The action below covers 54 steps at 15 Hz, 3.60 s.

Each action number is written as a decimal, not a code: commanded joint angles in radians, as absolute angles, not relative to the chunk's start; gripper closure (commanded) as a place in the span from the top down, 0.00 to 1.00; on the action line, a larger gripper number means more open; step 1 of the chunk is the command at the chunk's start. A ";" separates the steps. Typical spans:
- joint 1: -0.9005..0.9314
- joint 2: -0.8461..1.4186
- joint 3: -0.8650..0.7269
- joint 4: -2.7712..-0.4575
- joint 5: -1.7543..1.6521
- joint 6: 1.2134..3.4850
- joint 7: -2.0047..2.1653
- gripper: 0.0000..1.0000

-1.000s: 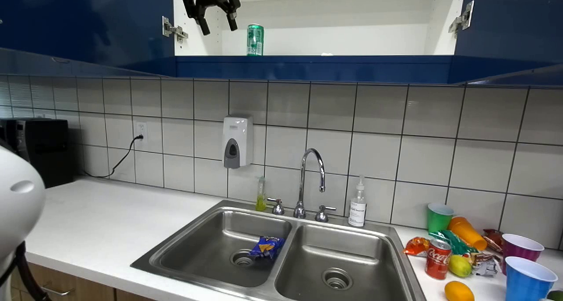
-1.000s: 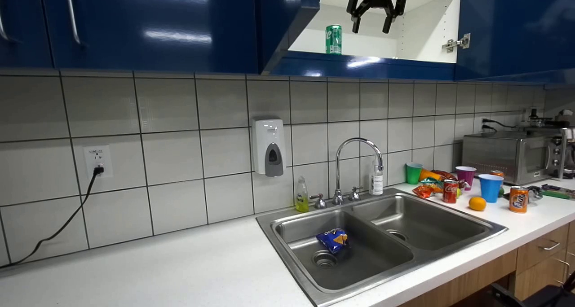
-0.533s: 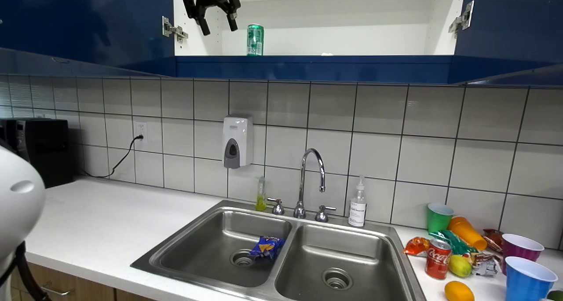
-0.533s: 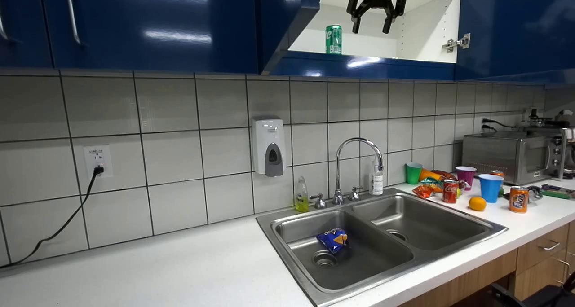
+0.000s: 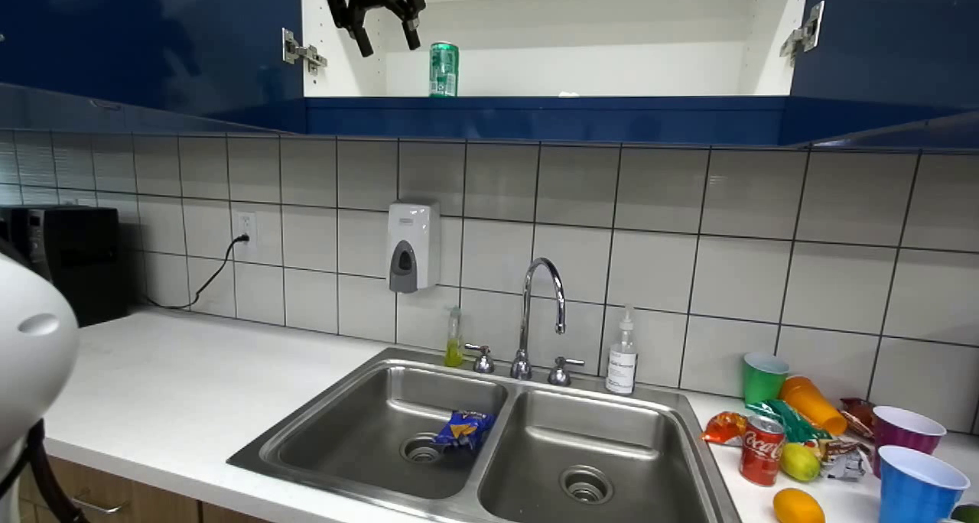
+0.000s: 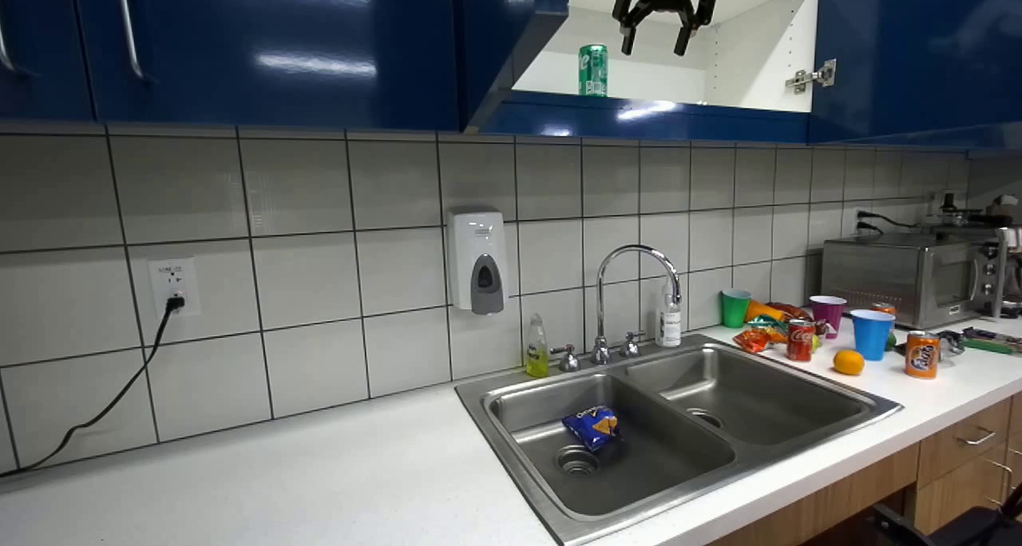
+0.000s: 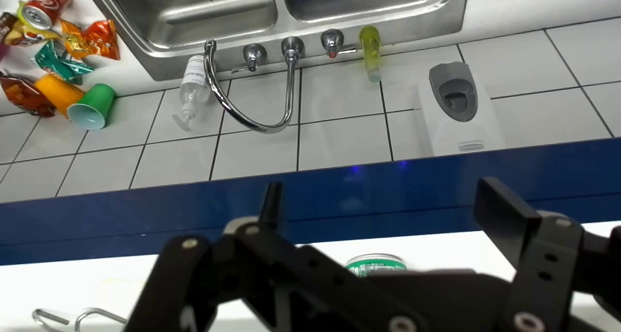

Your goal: Move the can from the top cabinet to the left sink

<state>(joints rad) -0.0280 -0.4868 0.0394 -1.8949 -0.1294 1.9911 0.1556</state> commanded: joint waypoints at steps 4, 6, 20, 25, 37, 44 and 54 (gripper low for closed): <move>-0.041 -0.399 0.038 -1.807 -0.176 2.045 0.125 1.00; -0.041 -0.373 0.038 -1.788 -0.191 2.067 0.125 1.00; -0.030 -0.184 0.033 -1.621 -0.212 2.157 0.108 1.00; -0.024 -0.134 0.031 -1.566 -0.215 2.157 0.105 1.00; -0.009 -0.048 0.028 -1.476 -0.223 2.165 0.104 1.00; -0.006 -0.029 0.025 -1.467 -0.223 2.182 0.107 1.00; -0.012 -0.019 0.029 -1.470 -0.224 2.213 0.111 1.00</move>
